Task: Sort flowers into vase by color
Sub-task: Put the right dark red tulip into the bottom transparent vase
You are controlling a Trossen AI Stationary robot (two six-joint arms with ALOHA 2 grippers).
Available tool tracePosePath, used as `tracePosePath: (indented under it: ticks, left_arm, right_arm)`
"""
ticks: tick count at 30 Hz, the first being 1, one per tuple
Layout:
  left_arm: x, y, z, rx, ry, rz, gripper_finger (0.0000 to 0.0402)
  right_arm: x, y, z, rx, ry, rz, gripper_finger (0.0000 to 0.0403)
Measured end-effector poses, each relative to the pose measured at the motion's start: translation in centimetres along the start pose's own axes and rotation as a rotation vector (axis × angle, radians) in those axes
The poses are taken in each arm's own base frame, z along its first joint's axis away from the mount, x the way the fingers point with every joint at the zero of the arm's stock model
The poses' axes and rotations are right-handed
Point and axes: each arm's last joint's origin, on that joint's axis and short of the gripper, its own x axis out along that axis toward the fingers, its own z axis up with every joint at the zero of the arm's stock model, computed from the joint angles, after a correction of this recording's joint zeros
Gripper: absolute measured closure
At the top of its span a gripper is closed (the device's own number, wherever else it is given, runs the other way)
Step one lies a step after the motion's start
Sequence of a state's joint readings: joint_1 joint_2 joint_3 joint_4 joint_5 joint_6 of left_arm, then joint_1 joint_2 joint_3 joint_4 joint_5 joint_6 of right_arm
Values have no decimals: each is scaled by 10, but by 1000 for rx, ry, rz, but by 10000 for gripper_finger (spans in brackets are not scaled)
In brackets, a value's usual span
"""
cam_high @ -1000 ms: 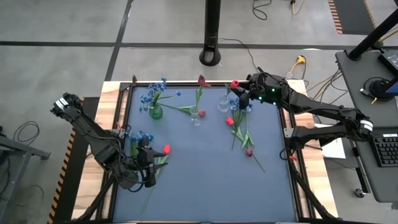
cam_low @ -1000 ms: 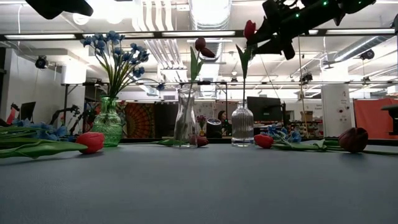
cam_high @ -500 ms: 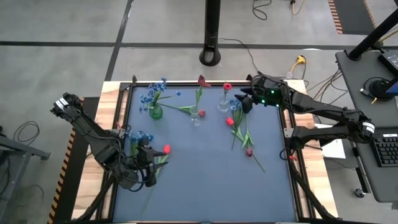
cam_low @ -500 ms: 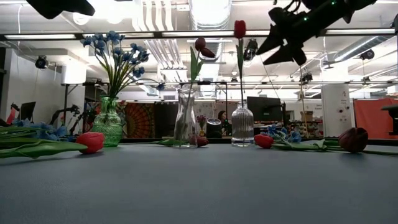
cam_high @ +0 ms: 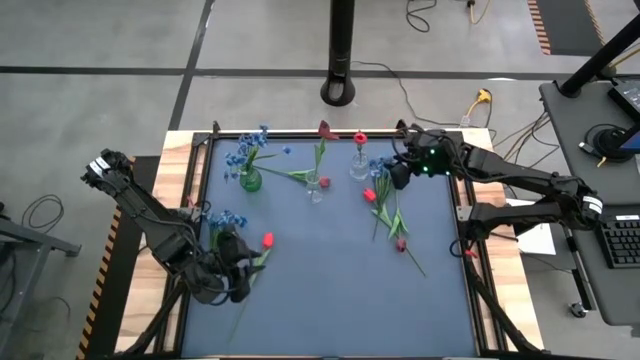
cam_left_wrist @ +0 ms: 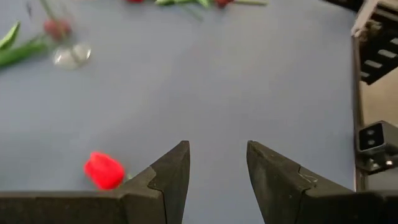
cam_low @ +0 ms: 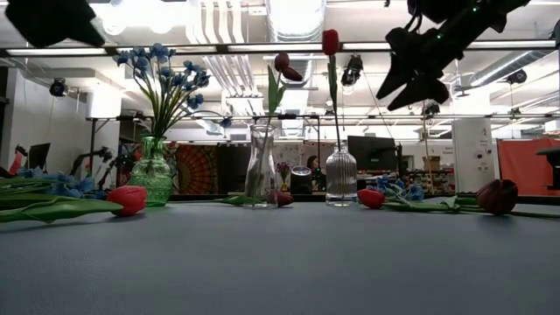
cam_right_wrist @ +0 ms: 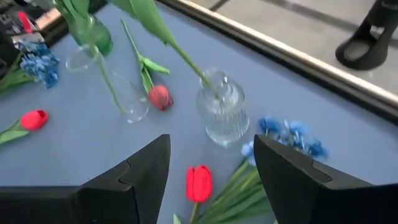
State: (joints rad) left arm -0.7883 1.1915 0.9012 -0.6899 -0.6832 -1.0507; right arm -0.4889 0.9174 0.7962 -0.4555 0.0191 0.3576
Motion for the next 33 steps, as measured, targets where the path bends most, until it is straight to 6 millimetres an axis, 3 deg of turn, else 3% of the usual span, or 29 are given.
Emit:
tracePosePath:
  ticks: [9,18,33]
  left_arm:
    - [1,9,-6,-51,60,82,259]
    - [8,9,-10,-8,74,128,259]
    - [11,13,-10,20,71,185,259]
  right_arm:
    - [1,9,-19,44,168,9,182]
    - [19,32,-38,16,310,33,182]
    - [59,28,-60,84,499,-152,182]
